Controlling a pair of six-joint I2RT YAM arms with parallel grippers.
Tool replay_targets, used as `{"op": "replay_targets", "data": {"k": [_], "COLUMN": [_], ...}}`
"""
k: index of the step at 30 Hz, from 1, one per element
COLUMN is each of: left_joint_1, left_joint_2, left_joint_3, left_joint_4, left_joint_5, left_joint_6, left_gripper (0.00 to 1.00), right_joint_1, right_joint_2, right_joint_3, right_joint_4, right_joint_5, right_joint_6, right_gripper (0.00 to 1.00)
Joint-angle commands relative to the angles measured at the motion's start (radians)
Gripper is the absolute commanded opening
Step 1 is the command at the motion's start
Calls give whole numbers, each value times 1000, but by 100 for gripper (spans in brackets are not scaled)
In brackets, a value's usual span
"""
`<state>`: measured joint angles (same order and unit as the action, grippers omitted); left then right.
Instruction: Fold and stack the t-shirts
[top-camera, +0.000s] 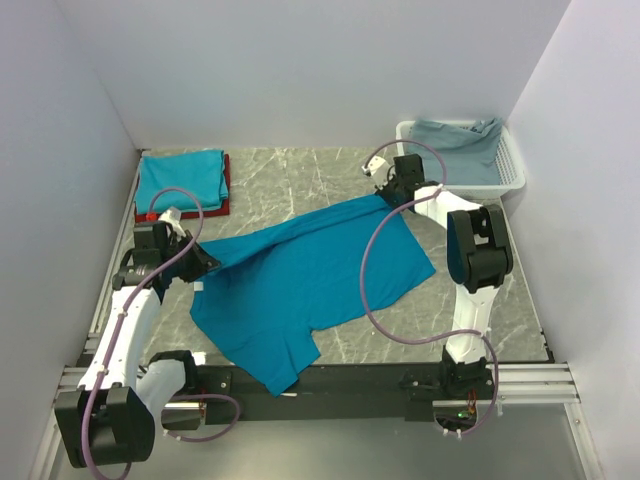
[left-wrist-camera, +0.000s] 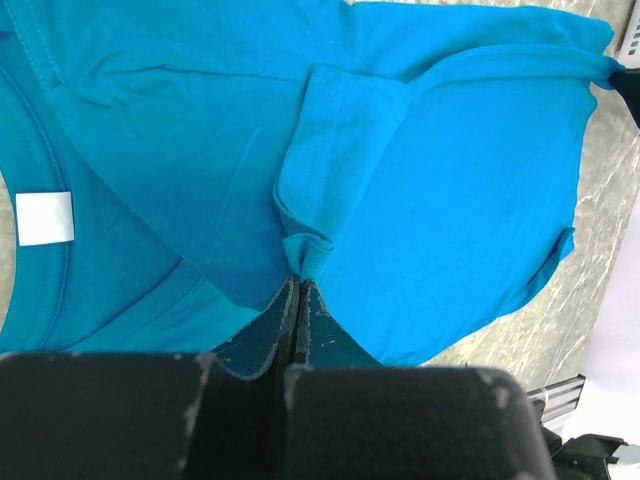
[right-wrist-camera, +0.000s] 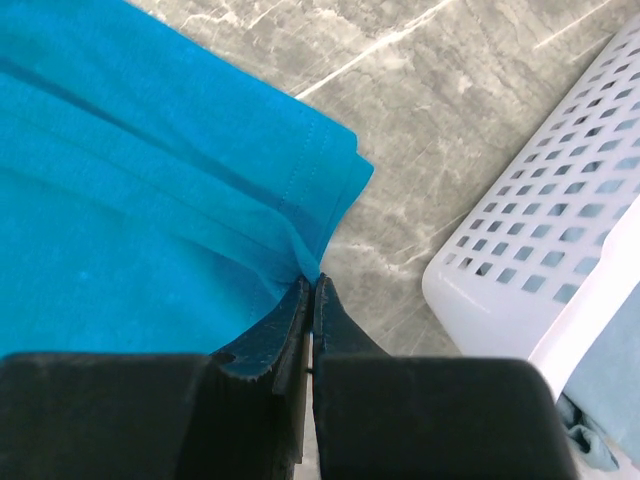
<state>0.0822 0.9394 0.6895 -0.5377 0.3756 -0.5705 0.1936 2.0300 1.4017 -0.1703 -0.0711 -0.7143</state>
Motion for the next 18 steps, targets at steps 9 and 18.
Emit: {"op": "replay_targets", "data": {"k": [9, 18], "left_joint_1": [4, 4], "left_joint_2": [-25, -7], "left_joint_3": [8, 8], "left_joint_4": [-30, -48], "left_joint_5": [-14, -10], "left_joint_6": [-22, -12], "left_gripper": [0, 0], "right_joint_1": [-14, -14], "right_joint_2": [-76, -86], "right_joint_3": [-44, -69], "right_joint_4": [48, 60], "right_joint_5": [-9, -21], "right_joint_6": [-1, -4], "right_gripper": [0, 0]}}
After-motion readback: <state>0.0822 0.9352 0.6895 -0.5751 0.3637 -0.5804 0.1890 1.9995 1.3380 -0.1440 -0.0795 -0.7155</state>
